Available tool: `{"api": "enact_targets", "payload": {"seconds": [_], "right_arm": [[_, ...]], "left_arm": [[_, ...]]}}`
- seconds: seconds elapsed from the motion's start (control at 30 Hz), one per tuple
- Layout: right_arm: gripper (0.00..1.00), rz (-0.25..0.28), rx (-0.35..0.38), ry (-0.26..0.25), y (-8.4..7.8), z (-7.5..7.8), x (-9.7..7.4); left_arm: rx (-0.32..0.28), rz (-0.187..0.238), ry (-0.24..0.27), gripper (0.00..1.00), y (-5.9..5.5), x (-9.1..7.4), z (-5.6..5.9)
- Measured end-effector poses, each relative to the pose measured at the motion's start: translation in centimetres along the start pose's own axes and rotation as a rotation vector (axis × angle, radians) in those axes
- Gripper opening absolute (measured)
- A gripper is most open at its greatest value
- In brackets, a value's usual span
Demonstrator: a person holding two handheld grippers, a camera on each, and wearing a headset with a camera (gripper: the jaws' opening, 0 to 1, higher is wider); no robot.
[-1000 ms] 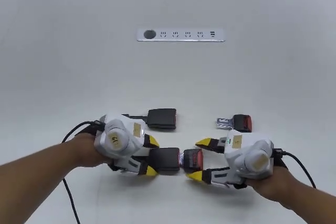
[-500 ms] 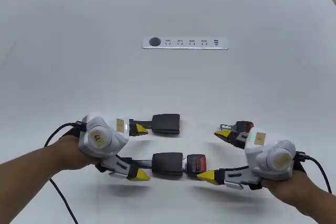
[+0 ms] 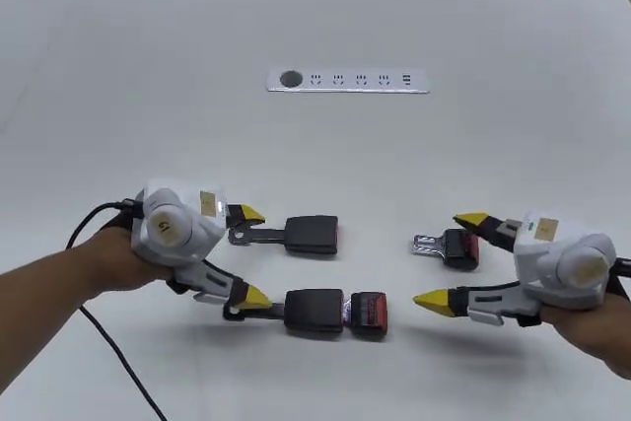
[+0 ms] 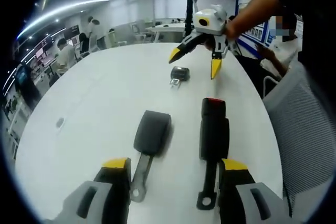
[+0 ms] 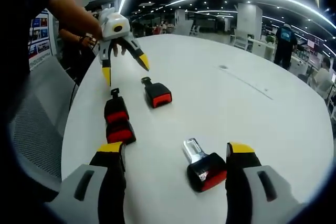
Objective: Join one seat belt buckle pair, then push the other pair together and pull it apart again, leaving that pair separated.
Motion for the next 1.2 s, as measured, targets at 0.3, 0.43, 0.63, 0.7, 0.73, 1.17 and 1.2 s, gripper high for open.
{"api": "enact_targets", "payload": {"seconds": [0.3, 0.43, 0.63, 0.7, 0.73, 1.17, 1.2], "right_arm": [[0.79, -0.019, 0.004, -0.014, -0.9, 2.9, -1.1], [0.79, -0.031, 0.006, -0.003, -1.3, 3.5, -1.1], [0.77, -0.061, 0.016, 0.048, -2.5, 4.0, -0.7], [0.76, -0.077, 0.014, 0.064, -2.9, 3.9, -0.5], [0.76, -0.081, 0.014, 0.068, -3.0, 3.9, -0.4], [0.61, -0.148, 0.016, 0.186, -4.5, 3.1, 0.5], [0.62, -0.129, -0.029, 0.203, -4.0, 3.1, 0.7]], "left_arm": [[0.008, 0.009, -0.004, 0.69, 1.1, 0.9, -2.3], [0.009, 0.009, -0.009, 0.69, 1.4, 1.6, -3.0], [0.011, -0.001, -0.027, 0.69, 1.0, 2.6, -3.2], [0.011, -0.011, -0.048, 0.67, 0.7, 3.1, -2.9], [0.011, -0.013, -0.051, 0.67, 0.7, 3.2, -2.9], [0.013, -0.033, -0.108, 0.66, 0.1, 6.2, -2.3], [0.022, -0.037, -0.111, 0.65, 0.0, 6.3, -2.3]]}}
Point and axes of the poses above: the centre of the closed fingertips' face, and the gripper's own axes: x roughly forward along the fingers, z roughly to its right, y roughly out of its top, the point moved 1 cm from there along -x, roughly backward along the fingers, and after that the axes turned 10 degrees about y, right-handed, at the moved point
